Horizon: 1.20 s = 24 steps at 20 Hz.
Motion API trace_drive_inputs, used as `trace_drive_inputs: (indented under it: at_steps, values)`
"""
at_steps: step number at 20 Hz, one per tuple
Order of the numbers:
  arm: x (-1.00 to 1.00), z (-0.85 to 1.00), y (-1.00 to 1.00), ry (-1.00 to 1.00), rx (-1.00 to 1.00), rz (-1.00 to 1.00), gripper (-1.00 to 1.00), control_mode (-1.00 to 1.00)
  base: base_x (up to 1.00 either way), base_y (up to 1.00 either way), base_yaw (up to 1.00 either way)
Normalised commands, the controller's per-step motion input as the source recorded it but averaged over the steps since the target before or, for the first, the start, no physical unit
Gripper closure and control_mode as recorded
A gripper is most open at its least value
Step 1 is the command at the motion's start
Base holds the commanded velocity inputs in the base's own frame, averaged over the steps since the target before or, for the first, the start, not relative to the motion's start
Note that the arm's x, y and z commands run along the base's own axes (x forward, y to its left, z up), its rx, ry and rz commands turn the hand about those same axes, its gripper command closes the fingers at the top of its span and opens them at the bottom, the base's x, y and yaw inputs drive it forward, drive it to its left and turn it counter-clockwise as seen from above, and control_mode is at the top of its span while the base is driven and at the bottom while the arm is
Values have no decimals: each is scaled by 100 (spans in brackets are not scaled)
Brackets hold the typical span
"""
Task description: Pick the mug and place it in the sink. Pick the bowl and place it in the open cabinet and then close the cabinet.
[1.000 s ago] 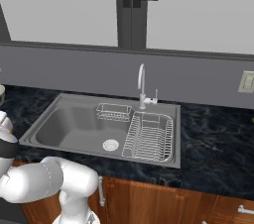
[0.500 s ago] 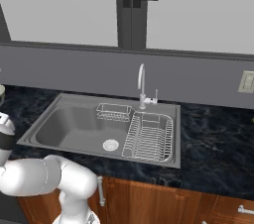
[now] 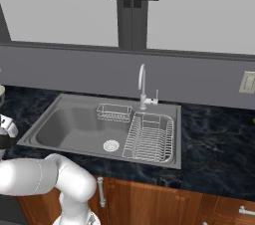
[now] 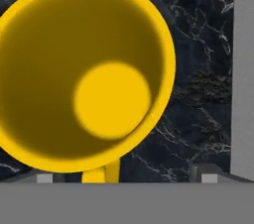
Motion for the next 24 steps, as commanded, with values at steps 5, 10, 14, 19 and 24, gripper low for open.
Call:
trace_drive_inputs:
  at_steps: [5,10,14,19,24]
  values:
    - [26,-18,11,0,0,0,-100,-100,0,0,0]
    - [30,-11,21,0,0,0,100,-100,0,0,0]
    - [12,-8,4,0,0,0,100,-100,0,0,0]
    - [0,-8,-5,0,0,3,100,-100,0,0,0]
    - [0,-17,-1,0,0,4,100,-100,0,0,0]
